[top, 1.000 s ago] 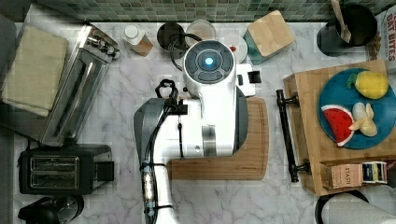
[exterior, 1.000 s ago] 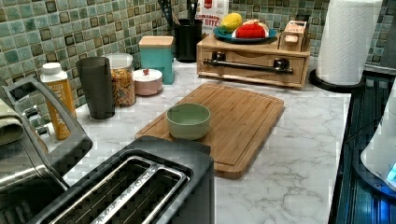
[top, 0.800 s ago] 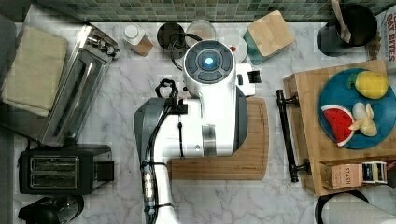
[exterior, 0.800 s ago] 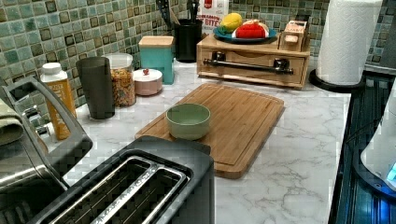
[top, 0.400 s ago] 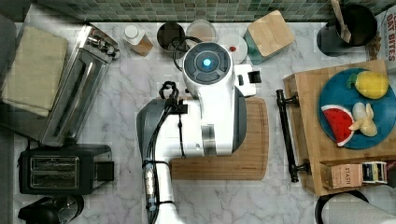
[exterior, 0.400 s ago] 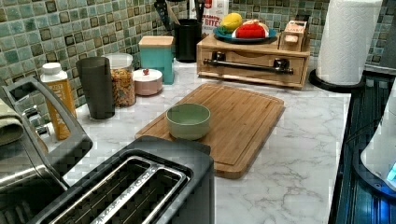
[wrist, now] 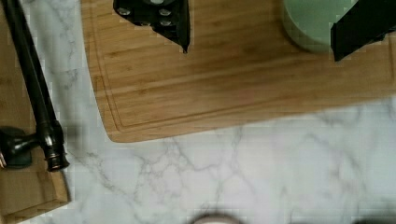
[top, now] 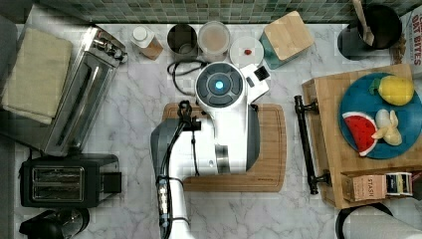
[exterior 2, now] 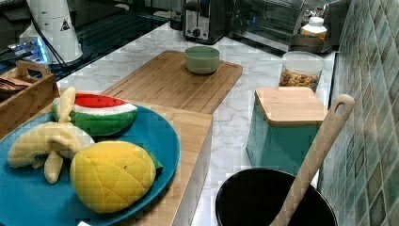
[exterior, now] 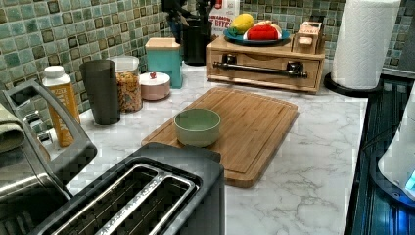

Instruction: Open the drawer.

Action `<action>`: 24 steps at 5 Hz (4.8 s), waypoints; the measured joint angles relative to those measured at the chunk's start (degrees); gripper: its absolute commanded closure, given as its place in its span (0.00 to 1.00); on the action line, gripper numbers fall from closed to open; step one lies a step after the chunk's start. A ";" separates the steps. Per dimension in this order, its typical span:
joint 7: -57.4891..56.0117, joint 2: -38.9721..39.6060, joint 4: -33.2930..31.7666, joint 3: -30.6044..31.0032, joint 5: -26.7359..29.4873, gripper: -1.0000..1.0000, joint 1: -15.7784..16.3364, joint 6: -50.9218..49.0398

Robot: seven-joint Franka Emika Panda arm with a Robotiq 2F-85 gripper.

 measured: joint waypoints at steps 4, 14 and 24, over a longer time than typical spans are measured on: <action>-33.12 -9.30 -18.91 -7.26 -1.97 0.00 -3.41 17.08; -51.03 6.35 -26.63 -14.51 -0.74 0.00 -11.27 51.43; -34.41 2.83 -32.90 -13.63 6.08 0.00 -1.85 43.66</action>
